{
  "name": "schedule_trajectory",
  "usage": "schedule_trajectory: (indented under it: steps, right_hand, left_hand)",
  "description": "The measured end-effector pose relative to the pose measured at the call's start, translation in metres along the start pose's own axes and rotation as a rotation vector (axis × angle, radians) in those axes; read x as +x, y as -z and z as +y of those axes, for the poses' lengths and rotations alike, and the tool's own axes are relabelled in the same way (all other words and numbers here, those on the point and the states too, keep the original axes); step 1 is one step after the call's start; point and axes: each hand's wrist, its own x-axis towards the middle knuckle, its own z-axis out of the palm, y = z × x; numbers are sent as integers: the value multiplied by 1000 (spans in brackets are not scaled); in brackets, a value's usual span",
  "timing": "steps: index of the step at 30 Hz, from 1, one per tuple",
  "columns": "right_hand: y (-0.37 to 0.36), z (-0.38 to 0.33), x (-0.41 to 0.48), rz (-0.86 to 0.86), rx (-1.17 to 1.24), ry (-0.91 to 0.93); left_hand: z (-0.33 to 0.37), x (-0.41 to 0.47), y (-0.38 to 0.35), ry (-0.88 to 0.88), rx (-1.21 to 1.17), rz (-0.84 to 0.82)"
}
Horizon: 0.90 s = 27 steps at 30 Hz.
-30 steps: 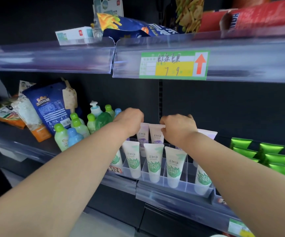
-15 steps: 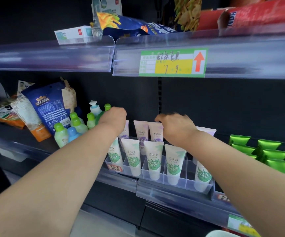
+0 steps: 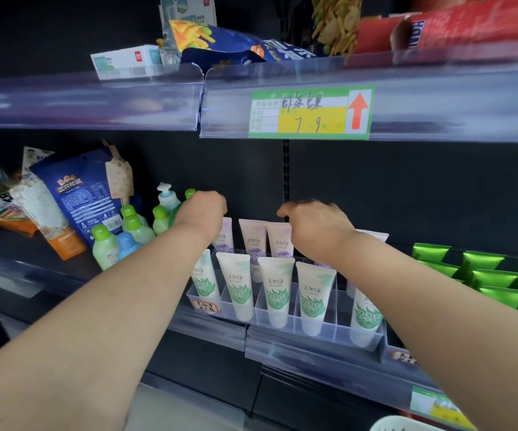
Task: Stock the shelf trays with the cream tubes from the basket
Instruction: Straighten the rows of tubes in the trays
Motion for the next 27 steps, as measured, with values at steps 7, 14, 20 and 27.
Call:
schedule_trajectory:
  steps: [7, 14, 20, 27]
  right_hand:
    - [7, -1, -12, 16, -32, 8]
    - [28, 1, -46, 32, -76, -12]
    - [50, 5, -102, 21, -142, -37]
    - [65, 28, -177, 26, -207, -88]
  left_hand:
    - [13, -12, 10, -59, -47, 21]
    - [46, -46, 34, -183, -103, 15]
    - [88, -94, 58, -316, -165, 24]
    - [137, -147, 63, -423, -143, 15]
